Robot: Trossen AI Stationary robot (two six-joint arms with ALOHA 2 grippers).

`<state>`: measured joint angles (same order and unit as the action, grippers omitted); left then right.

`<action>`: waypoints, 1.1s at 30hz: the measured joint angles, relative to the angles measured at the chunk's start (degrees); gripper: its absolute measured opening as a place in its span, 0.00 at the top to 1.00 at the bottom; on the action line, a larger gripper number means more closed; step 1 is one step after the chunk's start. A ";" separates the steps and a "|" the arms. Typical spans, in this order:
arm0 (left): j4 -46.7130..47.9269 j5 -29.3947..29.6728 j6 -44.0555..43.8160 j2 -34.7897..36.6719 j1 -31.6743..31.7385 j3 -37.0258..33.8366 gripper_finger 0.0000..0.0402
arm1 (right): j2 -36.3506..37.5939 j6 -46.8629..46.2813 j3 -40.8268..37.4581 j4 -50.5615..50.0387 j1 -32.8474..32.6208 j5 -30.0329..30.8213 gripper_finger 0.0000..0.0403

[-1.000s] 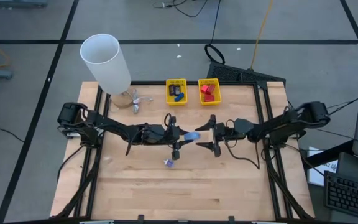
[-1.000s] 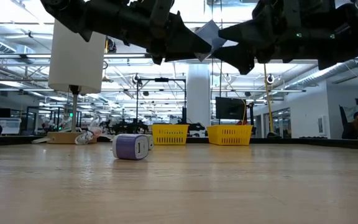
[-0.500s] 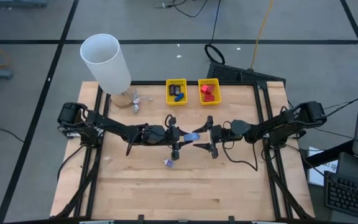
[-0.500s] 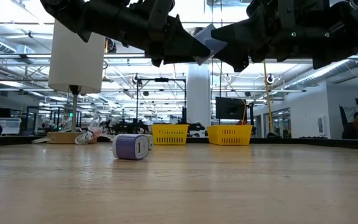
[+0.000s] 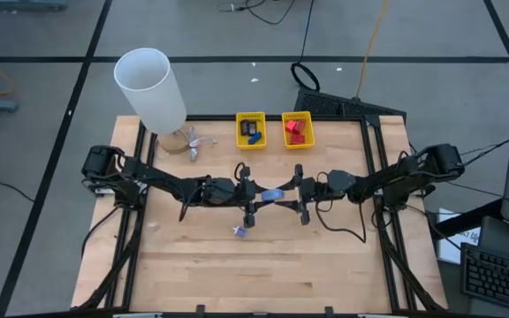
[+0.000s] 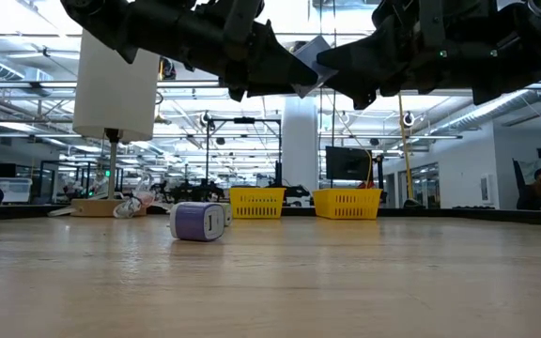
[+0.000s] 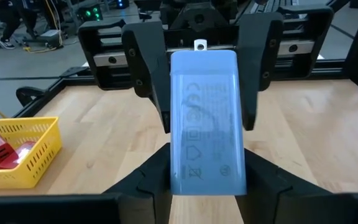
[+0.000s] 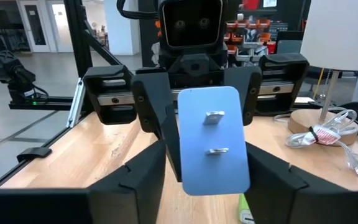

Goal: Pick & Place Office items
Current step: Put the light blue charger adapter into the right yellow bin

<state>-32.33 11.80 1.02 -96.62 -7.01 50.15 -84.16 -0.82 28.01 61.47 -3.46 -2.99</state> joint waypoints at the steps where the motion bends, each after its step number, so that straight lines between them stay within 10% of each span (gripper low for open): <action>1: -0.01 -0.03 0.00 -0.01 0.00 0.00 0.65 | 0.01 0.00 0.00 0.00 0.00 0.02 0.58; 9: -0.03 -0.22 -0.17 -0.02 -0.02 0.00 0.70 | 0.02 0.47 0.00 -0.02 0.02 0.11 0.70; 33: 11.73 0.22 -0.04 6.47 -0.02 -0.02 0.42 | 0.82 1.20 -0.04 -2.18 0.13 0.04 0.70</action>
<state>-20.60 12.02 0.98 -90.15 -7.03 50.13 -83.34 0.38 27.97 59.30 -3.33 -2.95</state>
